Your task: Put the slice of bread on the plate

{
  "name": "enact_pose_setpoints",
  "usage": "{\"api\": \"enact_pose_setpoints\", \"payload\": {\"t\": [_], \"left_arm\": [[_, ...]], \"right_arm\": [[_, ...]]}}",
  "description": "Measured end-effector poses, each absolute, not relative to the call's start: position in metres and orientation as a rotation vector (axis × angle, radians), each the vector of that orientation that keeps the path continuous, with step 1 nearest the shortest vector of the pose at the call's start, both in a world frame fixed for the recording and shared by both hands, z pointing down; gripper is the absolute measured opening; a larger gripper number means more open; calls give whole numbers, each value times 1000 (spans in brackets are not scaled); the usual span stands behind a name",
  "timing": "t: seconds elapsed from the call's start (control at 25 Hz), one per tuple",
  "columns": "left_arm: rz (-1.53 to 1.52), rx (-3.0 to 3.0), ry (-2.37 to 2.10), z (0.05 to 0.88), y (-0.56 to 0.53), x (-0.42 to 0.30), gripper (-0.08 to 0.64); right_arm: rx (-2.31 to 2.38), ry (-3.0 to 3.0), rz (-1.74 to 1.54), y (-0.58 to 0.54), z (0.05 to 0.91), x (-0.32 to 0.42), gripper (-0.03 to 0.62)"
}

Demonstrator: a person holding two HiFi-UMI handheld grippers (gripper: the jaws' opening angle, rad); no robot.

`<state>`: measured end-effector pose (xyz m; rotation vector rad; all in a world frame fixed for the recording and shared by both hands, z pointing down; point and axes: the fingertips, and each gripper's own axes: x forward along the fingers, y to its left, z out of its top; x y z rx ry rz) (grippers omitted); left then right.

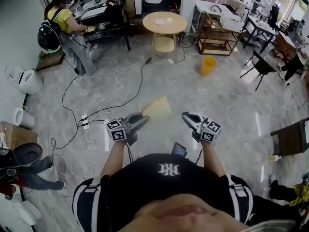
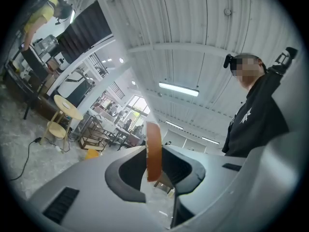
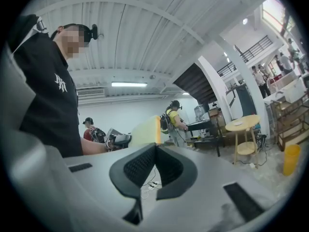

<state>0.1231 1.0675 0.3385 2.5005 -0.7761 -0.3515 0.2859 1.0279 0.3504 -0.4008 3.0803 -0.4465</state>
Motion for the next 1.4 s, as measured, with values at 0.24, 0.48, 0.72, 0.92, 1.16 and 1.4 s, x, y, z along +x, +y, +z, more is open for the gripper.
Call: {"api": "enact_pose_setpoints", "payload": {"t": [0.24, 0.48, 0.72, 0.92, 1.16, 1.4], "left_arm": [[-323, 2517, -794, 330, 1071, 121, 106], [-310, 2519, -790, 330, 1077, 131, 106], [-310, 2501, -778, 330, 1080, 147, 106], [-302, 2505, -774, 329, 1079, 158, 106], [-299, 2514, -759, 330, 1075, 181, 106], [-279, 2492, -750, 343, 1075, 194, 106]], "right_arm": [[-418, 3055, -417, 1029, 340, 289, -3], [-431, 3038, -428, 1037, 343, 301, -3], [-470, 3014, -466, 1039, 352, 323, -3], [-488, 3000, -475, 1039, 353, 338, -3], [-509, 2982, -485, 1039, 354, 364, -3], [-552, 2958, -570, 1044, 379, 381, -3]]}}
